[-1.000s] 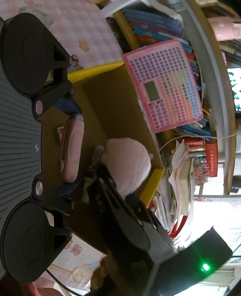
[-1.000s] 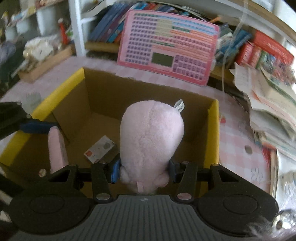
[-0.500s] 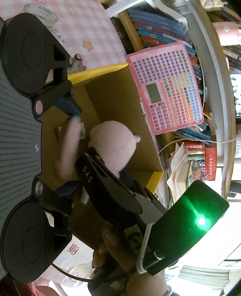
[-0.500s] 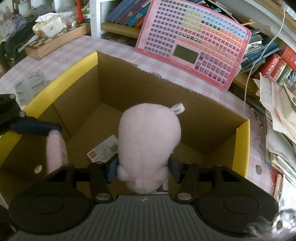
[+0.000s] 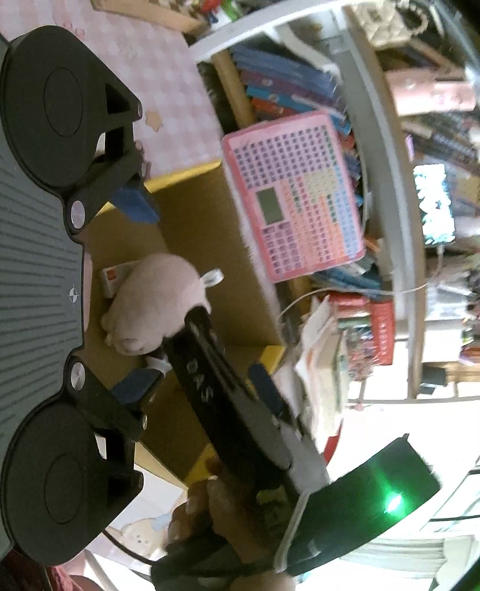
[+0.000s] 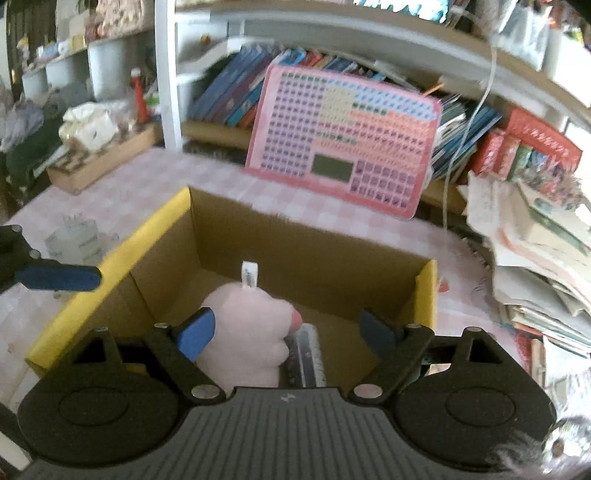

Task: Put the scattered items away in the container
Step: 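Open the right tool dropping the pig while the left tool releases the knife into the box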

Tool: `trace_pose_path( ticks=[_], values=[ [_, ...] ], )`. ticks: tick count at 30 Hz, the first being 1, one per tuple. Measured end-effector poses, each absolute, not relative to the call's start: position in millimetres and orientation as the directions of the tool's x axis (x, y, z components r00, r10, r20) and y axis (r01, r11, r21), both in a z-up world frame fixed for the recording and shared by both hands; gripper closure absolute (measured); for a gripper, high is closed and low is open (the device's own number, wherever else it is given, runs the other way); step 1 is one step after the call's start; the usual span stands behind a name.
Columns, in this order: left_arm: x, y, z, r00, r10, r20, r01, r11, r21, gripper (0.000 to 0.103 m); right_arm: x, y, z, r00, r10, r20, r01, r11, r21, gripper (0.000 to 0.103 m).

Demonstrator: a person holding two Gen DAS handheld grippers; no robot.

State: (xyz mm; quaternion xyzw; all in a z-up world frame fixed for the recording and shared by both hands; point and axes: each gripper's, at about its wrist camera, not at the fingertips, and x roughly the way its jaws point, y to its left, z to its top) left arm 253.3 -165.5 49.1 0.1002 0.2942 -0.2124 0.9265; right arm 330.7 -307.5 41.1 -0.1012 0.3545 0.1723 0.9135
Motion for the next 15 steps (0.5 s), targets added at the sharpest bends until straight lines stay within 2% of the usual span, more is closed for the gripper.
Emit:
trace_pose_path(
  ticks=[6, 15],
  values=[
    [229.1, -144.9, 69.5, 0.782, -0.292, -0.55, 0.37, 0.928, 0.034, 0.01, 297.4, -316.2, 59.5, 0.743, 0.25, -0.621, -0.363, 0.93, -0.061, 0.012],
    [202.6, -116.4, 73.1, 0.818, -0.191, -0.543, 0.217, 0.976, -0.018, 0.009, 259.0, -325.4, 64.9, 0.809, 0.211, -0.549, -0.29, 0.955, -0.06, 0.011]
  ],
)
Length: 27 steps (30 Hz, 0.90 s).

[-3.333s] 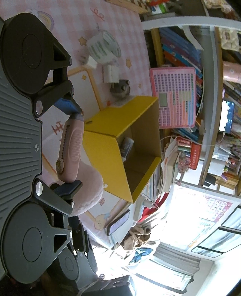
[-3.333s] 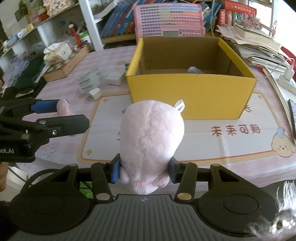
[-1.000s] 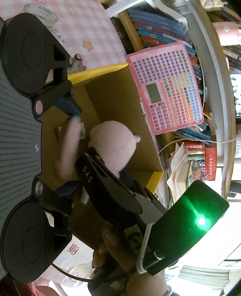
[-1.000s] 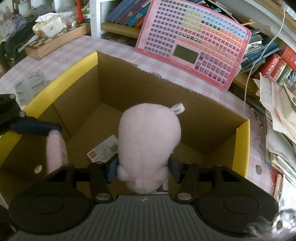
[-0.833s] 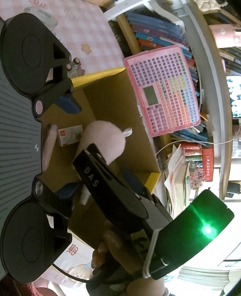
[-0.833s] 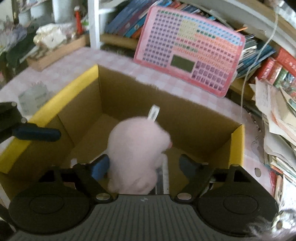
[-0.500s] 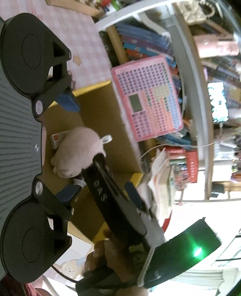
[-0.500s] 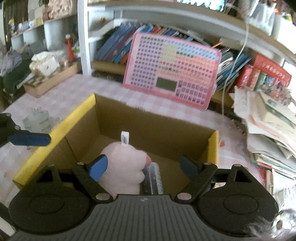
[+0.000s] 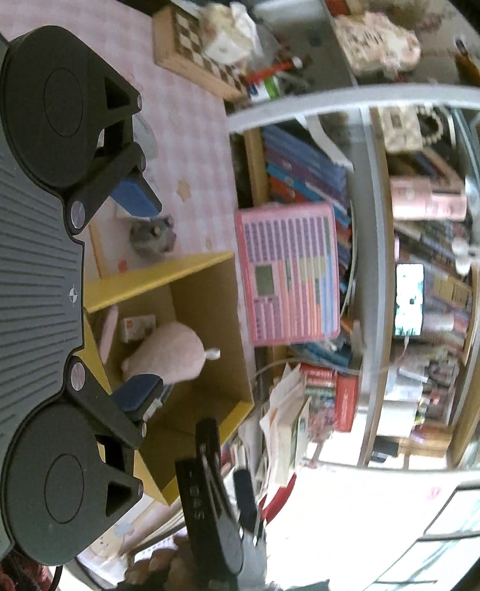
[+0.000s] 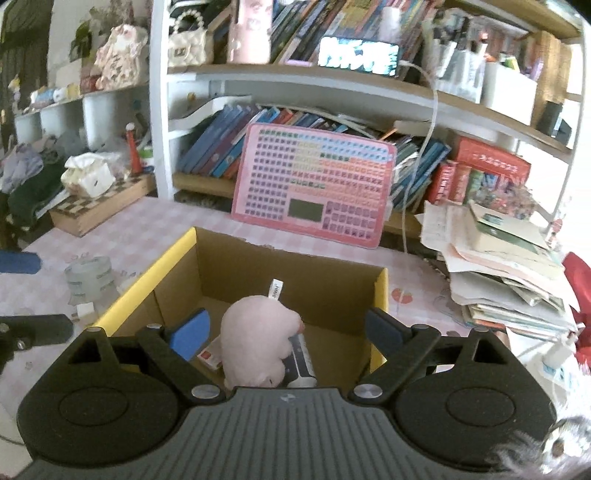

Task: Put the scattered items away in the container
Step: 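Open the right tool dropping the pig while the left tool releases the knife into the box, then withdraw both tools from the yellow box toward the tape roll and plug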

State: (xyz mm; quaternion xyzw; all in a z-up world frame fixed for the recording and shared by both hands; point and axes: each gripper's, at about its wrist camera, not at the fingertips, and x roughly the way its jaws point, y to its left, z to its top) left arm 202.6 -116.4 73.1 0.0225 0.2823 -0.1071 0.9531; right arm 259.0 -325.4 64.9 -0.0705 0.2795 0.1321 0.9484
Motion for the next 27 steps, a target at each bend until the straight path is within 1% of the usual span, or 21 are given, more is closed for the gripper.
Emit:
trace_pose_path(
  ticks=[6, 11, 20, 27],
  values=[
    [186.8, -104.2, 66.3, 0.836, -0.122, -0.535, 0.128, 0.991, -0.026, 0.008, 233.9, -331.6, 59.0, 0.842, 0.155, -0.517, -0.196, 0.98, -0.026, 0.01],
    [178.6, -99.7, 59.0, 0.828, -0.114, -0.55, 0.115, 0.993, -0.033, 0.008, 212.8, -333.6, 48.7, 0.853, 0.097, -0.513, -0.131, 0.991, -0.031, 0.009],
    [170.6, -91.6, 55.5, 0.819, -0.16, -0.551, 0.169, 0.985, -0.033, 0.008, 180.8, -318.9, 35.4, 0.834, 0.043, -0.55, -0.082, 0.996, -0.047, 0.009],
    [157.9, -72.7, 53.8, 0.804, -0.199, -0.56, 0.246, 0.969, 0.008, 0.008, 163.8, -295.7, 36.9, 0.835, 0.009, -0.55, -0.055, 0.996, -0.067, 0.009]
  ],
)
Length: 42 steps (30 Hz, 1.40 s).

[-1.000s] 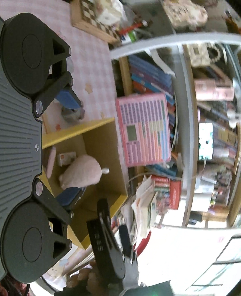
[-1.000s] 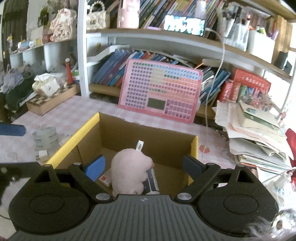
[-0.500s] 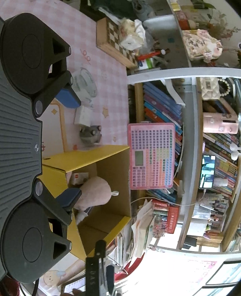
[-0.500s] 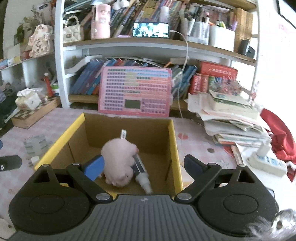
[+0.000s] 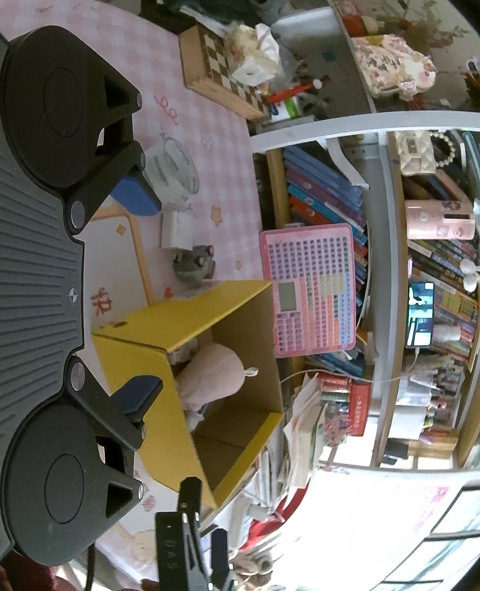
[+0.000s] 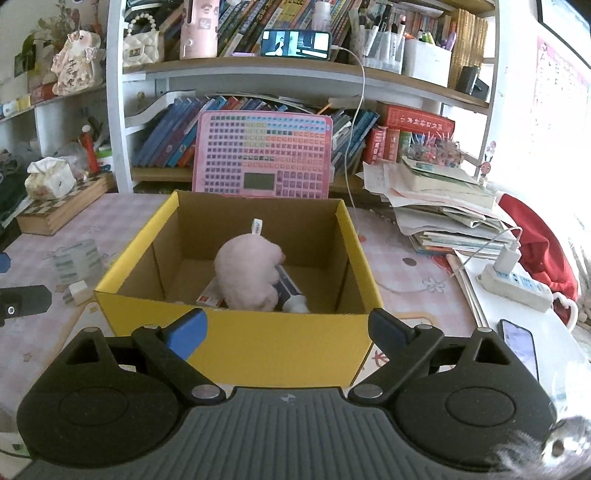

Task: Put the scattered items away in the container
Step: 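Withdraw both tools from the yellow box toward the tape roll and plug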

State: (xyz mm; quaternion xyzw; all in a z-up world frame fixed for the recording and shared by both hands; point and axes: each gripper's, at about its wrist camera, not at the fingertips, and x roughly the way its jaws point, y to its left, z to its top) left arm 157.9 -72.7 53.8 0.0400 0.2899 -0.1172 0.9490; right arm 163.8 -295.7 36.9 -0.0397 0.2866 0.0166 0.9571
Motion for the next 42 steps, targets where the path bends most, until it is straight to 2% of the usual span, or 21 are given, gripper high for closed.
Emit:
trace_pose_path(
  ticks=[9, 28, 42],
  values=[
    [142.3, -33.2, 48.7, 0.779, -0.228, -0.585, 0.287, 0.958, 0.009, 0.008, 139.5, -263.3, 34.2, 0.822, -0.027, -0.569, -0.028, 0.996, -0.088, 0.009],
    [127.5, 14.2, 38.8, 0.712, -0.313, -0.628, 0.396, 0.918, -0.009, 0.008, 105.9, -187.5, 21.2, 0.774, -0.015, -0.632, -0.042, 0.996, -0.076, 0.009],
    [117.0, 42.5, 28.6, 0.672, -0.326, -0.664, 0.429, 0.903, -0.009, 0.008, 90.9, -146.5, 9.1, 0.75, 0.0, -0.662, -0.057, 0.996, -0.064, 0.009]
  ],
)
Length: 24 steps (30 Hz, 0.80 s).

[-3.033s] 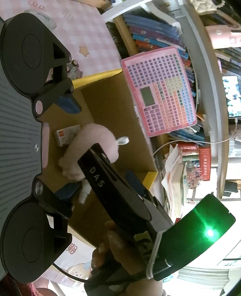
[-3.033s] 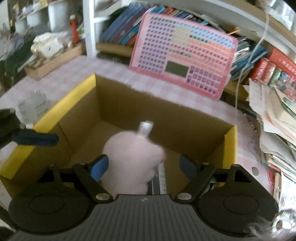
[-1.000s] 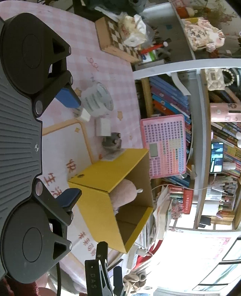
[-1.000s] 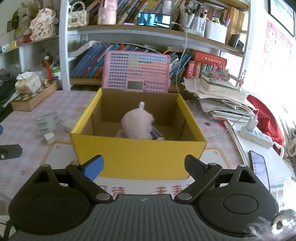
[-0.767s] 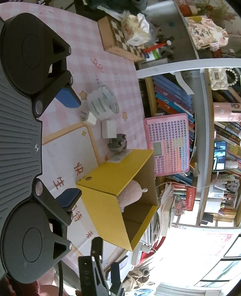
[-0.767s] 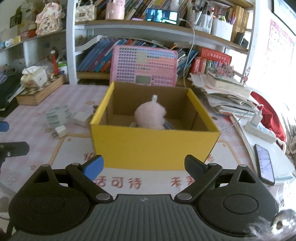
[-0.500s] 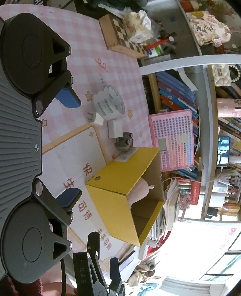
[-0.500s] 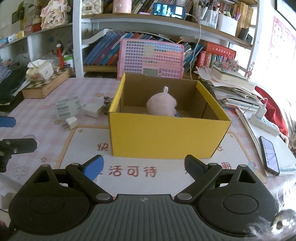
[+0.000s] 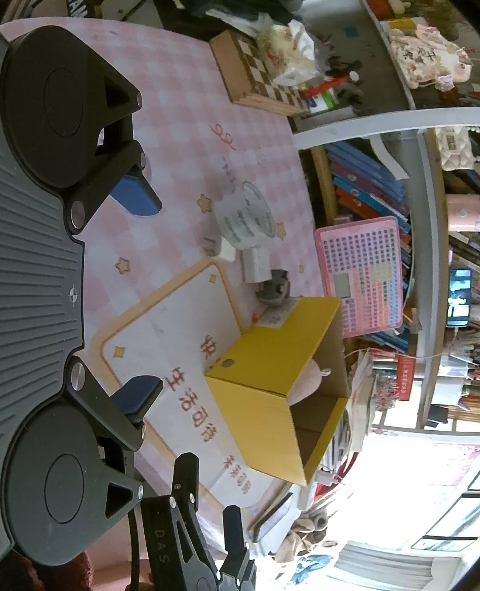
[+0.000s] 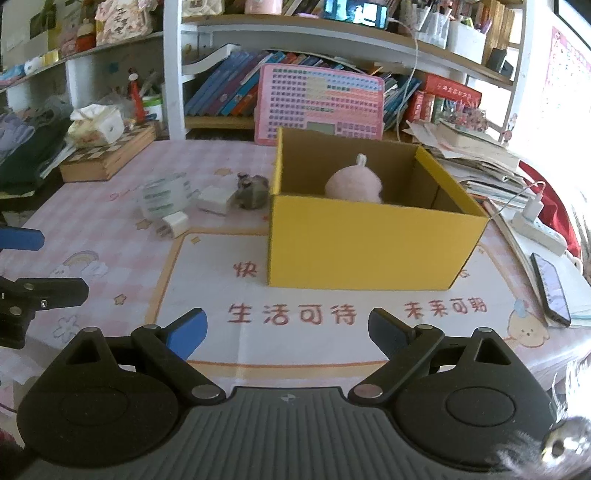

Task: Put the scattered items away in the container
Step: 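Withdraw both tools from the yellow box toward the tape roll and plug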

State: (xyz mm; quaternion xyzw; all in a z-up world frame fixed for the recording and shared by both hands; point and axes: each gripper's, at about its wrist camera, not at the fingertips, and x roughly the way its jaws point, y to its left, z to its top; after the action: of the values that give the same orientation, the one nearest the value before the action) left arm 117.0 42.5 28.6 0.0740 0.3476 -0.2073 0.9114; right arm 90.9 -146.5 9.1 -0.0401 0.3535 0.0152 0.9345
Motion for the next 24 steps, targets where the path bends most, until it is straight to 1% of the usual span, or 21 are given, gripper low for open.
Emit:
trace_pose_path(
  ticks=[10, 18, 24],
  values=[
    [111.9, 67.5, 20.0, 0.657, -0.312, -0.686, 0.406, 0.914, -0.027, 0.008, 92.1, -113.6, 0.6, 0.724, 0.043, -0.688, -0.131, 0.989, -0.076, 0.009],
    [113.3, 83.8, 20.2, 0.672, -0.301, -0.676, 0.376, 0.926, -0.038, 0.008, 97.7, -93.3, 0.1, 0.721, 0.063, -0.691, -0.181, 0.978, -0.1, 0.009],
    [117.1, 93.3, 19.7, 0.68, -0.298, -0.67, 0.365, 0.93, -0.043, 0.008, 102.5, -82.2, 0.5, 0.723, 0.071, -0.687, -0.205, 0.972, -0.116, 0.011]
  ],
)
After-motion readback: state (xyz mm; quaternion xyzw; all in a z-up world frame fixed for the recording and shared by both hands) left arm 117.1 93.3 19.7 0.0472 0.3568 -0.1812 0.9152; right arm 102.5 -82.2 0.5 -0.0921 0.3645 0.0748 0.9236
